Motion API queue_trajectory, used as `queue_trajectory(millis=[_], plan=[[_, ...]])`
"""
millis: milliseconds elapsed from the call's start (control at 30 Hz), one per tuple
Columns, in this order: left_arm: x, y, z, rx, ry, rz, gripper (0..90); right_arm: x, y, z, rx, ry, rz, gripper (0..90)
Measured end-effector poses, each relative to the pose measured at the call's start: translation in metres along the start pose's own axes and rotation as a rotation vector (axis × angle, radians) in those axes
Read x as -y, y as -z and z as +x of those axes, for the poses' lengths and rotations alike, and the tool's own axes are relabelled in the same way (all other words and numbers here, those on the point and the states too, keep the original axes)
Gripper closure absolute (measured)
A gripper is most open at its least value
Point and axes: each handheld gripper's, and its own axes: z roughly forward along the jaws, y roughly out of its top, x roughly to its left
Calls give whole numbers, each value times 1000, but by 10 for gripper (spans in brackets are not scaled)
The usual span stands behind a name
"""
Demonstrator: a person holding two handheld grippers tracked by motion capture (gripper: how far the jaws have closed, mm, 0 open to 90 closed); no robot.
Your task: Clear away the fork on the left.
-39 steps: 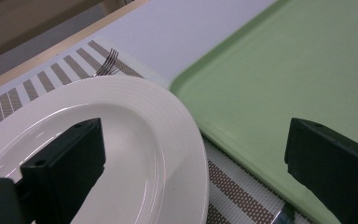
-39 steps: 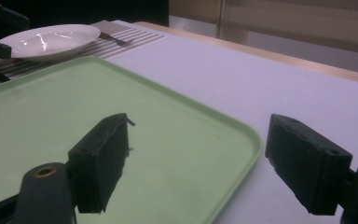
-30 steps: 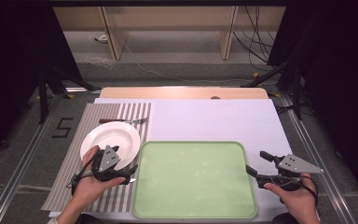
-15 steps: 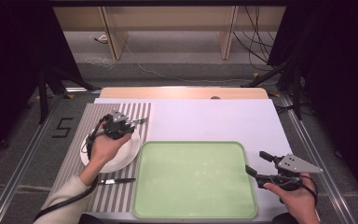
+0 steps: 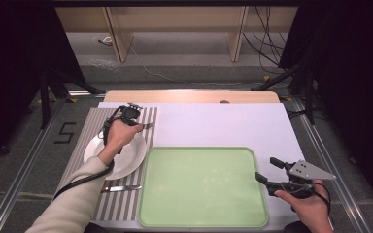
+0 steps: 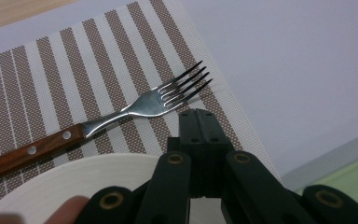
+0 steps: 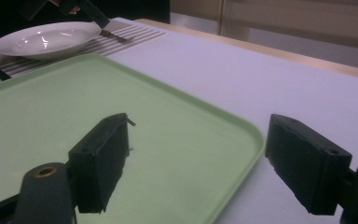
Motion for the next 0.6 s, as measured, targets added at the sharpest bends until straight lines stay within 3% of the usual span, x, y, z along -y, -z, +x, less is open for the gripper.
queue_trajectory(millis=[433, 600], plan=[[-16, -25, 4, -22, 25, 147, 896, 0, 0, 0, -3, 3, 1, 226], [-18, -31, 5, -21, 30, 173, 896, 0, 0, 0, -4, 2, 0, 226]])
